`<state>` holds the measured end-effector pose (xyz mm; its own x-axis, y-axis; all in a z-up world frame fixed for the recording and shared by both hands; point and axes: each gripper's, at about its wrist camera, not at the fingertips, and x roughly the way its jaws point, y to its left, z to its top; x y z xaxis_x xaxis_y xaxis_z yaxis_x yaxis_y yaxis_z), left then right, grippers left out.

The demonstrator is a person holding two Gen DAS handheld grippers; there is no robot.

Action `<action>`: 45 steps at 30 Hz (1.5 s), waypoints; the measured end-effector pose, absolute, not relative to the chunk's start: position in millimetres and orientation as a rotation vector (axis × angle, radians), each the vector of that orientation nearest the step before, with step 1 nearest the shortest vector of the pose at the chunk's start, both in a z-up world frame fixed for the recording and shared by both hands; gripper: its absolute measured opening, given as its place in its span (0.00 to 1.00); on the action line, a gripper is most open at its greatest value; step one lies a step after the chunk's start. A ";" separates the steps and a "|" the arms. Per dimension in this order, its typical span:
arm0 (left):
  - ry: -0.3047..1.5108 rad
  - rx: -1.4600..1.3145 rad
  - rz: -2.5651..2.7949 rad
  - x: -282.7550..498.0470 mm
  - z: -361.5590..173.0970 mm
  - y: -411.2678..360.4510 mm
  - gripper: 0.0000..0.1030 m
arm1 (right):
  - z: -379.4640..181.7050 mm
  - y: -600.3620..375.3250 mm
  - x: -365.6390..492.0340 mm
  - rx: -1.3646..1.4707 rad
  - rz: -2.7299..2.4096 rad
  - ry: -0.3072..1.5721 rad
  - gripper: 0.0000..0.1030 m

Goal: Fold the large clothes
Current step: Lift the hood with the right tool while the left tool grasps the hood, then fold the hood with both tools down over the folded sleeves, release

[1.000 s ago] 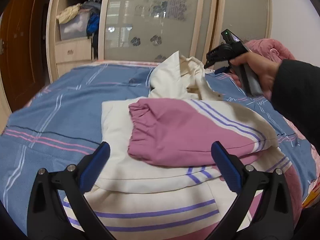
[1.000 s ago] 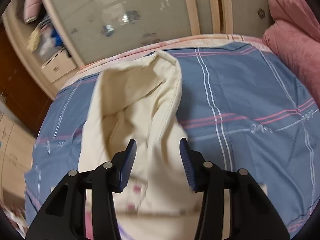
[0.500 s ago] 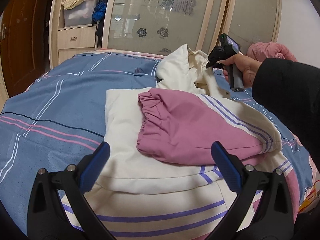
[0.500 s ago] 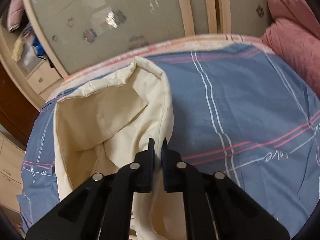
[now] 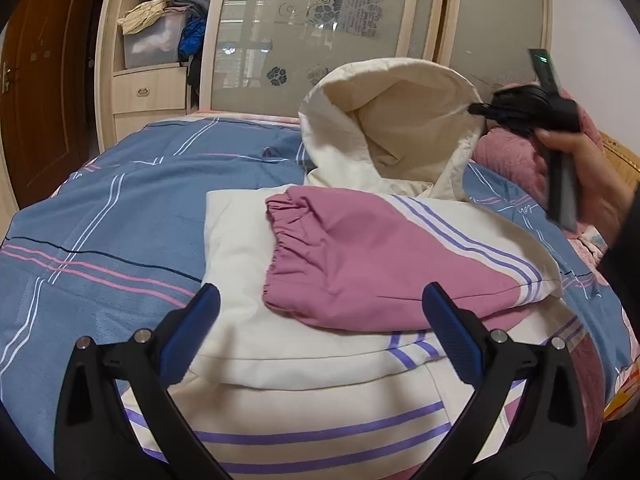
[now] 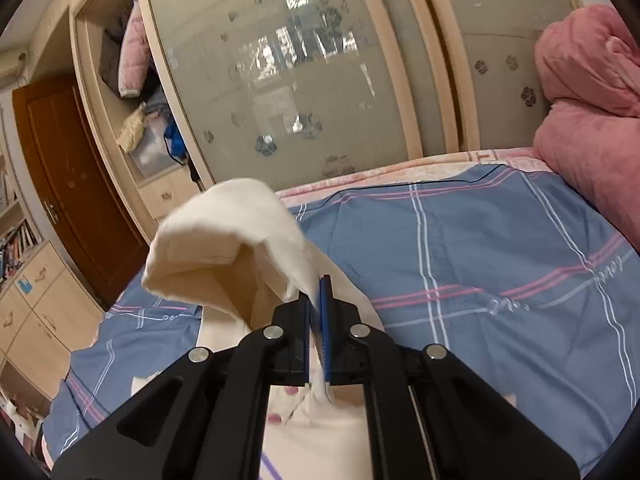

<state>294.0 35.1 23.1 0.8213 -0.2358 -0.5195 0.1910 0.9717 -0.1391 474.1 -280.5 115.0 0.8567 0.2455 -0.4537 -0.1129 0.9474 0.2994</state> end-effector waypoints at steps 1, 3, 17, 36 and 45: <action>0.555 -0.072 -0.225 294.4 26.2 33.2 0.98 | 114.0 -283.4 468.2 0.275 0.193 0.505 0.04; 0.536 -0.038 -0.195 299.2 36.2 26.9 0.98 | 111.0 -292.7 460.0 0.320 0.218 0.511 0.04; 0.684 0.323 -0.016 507.9 73.3 -72.6 0.96 | 106.3 -302.2 450.5 0.428 0.323 0.515 0.04; 0.547 0.454 -0.017 496.0 132.4 -76.6 0.04 | 98.0 -331.3 433.4 0.519 0.292 0.495 0.04; 0.470 0.804 -0.245 392.6 146.3 -110.5 0.04 | 81.2 -362.3 412.3 0.536 0.239 0.531 0.04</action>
<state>392.6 -110.5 146.3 0.8699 -0.0337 -0.4921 0.3837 0.6730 0.6323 412.3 -362.3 81.2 0.8391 0.3501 -0.4164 -0.0800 0.8365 0.5420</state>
